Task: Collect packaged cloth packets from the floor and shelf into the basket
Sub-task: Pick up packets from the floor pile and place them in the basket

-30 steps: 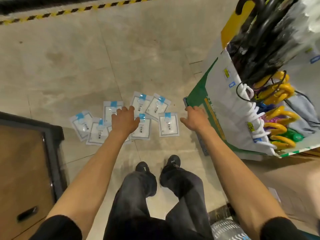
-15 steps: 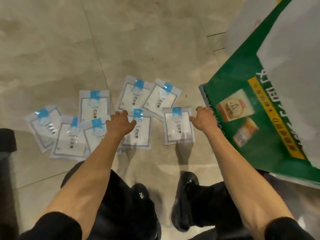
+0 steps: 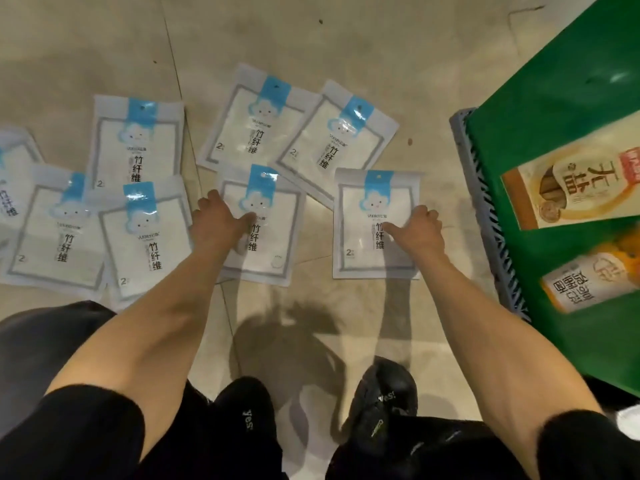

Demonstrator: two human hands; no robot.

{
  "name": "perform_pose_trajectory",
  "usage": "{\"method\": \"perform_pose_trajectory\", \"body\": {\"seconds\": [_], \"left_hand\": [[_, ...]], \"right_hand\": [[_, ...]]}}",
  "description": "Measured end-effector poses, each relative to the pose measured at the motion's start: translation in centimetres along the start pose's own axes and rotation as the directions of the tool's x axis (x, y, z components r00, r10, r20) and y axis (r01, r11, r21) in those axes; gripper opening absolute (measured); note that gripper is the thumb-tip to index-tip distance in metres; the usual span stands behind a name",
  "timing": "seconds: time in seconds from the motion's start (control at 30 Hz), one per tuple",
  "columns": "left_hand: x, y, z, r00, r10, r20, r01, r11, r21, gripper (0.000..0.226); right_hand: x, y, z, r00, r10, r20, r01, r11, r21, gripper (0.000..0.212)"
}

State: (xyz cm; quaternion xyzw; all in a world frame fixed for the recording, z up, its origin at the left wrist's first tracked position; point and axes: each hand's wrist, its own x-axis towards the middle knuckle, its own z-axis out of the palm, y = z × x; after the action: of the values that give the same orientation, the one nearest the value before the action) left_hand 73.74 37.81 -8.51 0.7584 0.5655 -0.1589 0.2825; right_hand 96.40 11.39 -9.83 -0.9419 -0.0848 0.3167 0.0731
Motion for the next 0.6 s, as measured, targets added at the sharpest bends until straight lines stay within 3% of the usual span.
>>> {"method": "perform_pose_trajectory", "body": {"seconds": [0.17, 0.33, 0.53, 0.6], "left_hand": [[-0.3, -0.3, 1.2, 0.991, -0.134, -0.029, 0.132, 0.990, -0.041, 0.091], [-0.4, -0.8, 2.2, 0.981, -0.194, -0.001, 0.192, 0.969, -0.155, 0.097], [-1.0, -0.8, 2.4, 0.972, -0.234, 0.018, 0.227, 0.918, -0.325, 0.082], [-1.2, -0.6, 2.6, 0.963, -0.267, 0.032, 0.252, 0.857, -0.449, 0.074]], "right_hand": [[0.1, 0.1, 1.4, 0.995, 0.032, -0.092, -0.029, 0.999, 0.034, 0.092], [0.1, 0.1, 1.9, 0.988, 0.120, -0.096, -0.106, 0.985, 0.136, 0.100], [0.2, -0.1, 1.8, 0.980, 0.199, -0.019, -0.183, 0.934, 0.307, 0.098], [0.3, 0.0, 1.7, 0.977, 0.215, -0.007, -0.196, 0.902, 0.384, 0.089]]}}
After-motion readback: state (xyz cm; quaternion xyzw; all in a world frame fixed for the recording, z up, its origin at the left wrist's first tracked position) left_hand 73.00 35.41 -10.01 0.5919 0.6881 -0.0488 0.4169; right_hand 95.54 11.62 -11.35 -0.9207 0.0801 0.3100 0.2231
